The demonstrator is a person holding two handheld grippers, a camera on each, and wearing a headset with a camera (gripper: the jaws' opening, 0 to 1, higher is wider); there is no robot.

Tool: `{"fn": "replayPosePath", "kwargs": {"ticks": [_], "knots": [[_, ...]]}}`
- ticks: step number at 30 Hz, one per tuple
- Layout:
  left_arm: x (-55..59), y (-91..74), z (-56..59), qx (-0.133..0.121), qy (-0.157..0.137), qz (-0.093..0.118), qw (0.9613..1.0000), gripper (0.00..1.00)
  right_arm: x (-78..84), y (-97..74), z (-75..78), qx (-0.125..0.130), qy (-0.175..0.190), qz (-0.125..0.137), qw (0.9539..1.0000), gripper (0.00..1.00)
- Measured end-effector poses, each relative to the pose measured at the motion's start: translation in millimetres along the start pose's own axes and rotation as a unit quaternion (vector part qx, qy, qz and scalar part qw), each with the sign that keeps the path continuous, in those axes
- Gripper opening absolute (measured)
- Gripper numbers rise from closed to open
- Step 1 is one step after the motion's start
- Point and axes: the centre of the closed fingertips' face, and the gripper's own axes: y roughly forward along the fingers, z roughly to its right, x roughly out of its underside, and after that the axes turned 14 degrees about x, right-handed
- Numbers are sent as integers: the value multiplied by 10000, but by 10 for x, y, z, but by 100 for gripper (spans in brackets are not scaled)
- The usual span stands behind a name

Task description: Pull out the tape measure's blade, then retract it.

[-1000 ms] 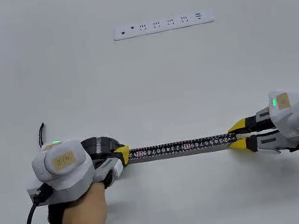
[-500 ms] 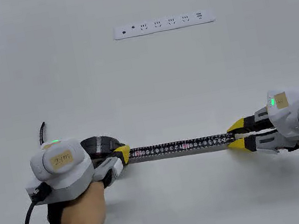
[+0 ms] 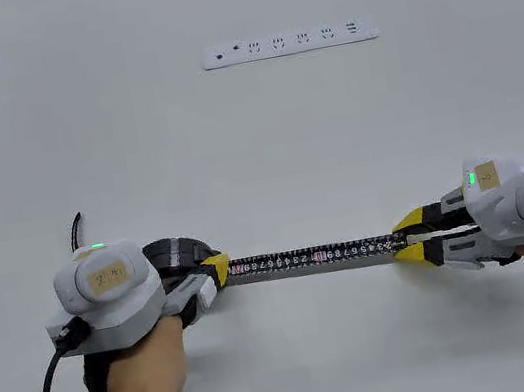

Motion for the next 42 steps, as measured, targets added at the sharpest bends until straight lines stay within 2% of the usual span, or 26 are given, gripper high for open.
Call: {"fn": "replayPosePath", "kwargs": {"ticks": [42], "knots": [[-10,-13,12,62,-60,17,10000,60,-156,135,-84,-112,42,100,9999,12]]}}
